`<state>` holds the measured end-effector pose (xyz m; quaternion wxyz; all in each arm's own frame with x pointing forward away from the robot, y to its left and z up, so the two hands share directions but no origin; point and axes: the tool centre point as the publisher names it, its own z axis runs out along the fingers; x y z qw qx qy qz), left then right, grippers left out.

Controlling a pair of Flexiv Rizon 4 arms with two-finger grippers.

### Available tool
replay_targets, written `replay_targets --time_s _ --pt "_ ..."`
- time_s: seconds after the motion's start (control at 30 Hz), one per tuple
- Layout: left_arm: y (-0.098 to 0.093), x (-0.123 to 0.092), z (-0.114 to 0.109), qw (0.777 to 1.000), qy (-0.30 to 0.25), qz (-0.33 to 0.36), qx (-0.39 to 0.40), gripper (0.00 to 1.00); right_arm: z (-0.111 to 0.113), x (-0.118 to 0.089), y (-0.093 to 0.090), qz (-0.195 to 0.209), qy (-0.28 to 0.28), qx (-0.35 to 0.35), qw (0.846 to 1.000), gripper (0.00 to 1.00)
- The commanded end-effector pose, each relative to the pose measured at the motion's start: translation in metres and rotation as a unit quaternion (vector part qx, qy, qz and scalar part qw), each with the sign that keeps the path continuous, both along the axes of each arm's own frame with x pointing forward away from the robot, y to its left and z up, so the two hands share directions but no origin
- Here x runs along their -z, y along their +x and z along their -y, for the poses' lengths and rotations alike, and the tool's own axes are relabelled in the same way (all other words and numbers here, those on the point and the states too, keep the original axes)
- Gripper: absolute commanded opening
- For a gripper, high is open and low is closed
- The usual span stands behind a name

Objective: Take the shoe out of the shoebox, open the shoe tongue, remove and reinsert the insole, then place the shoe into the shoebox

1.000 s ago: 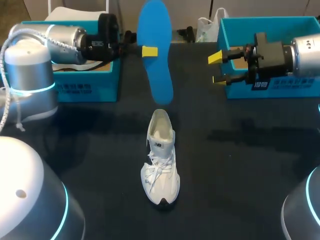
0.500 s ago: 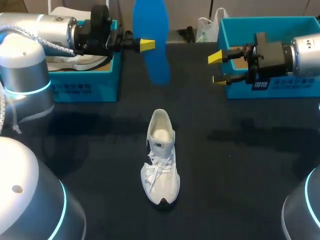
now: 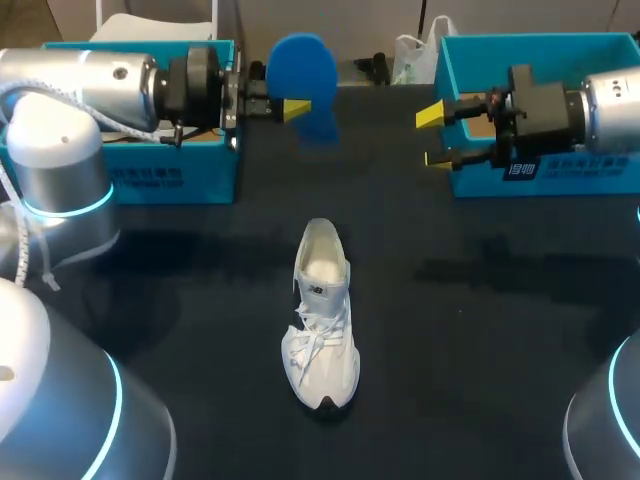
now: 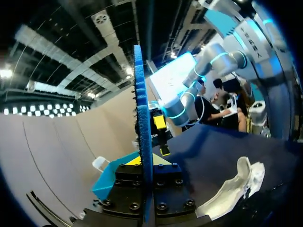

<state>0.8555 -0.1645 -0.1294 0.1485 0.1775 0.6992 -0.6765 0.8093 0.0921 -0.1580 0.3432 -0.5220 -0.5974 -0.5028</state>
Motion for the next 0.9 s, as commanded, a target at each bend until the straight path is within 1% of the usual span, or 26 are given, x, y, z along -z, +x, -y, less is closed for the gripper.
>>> replay_targets --time_s 0.03,0.9 --pt "0.0046 0.0056 0.0027 0.958 -0.005 0.285 -0.012 0.0 -0.0014 0.0003 0.0006 0.0 -0.001 0.0 1.0 1.0" --pt "0.0052 0.0072 0.0015 0.957 -0.01 0.289 -0.015 0.0 -0.0014 0.0003 0.0006 0.0 -0.001 0.0 1.0 1.0"
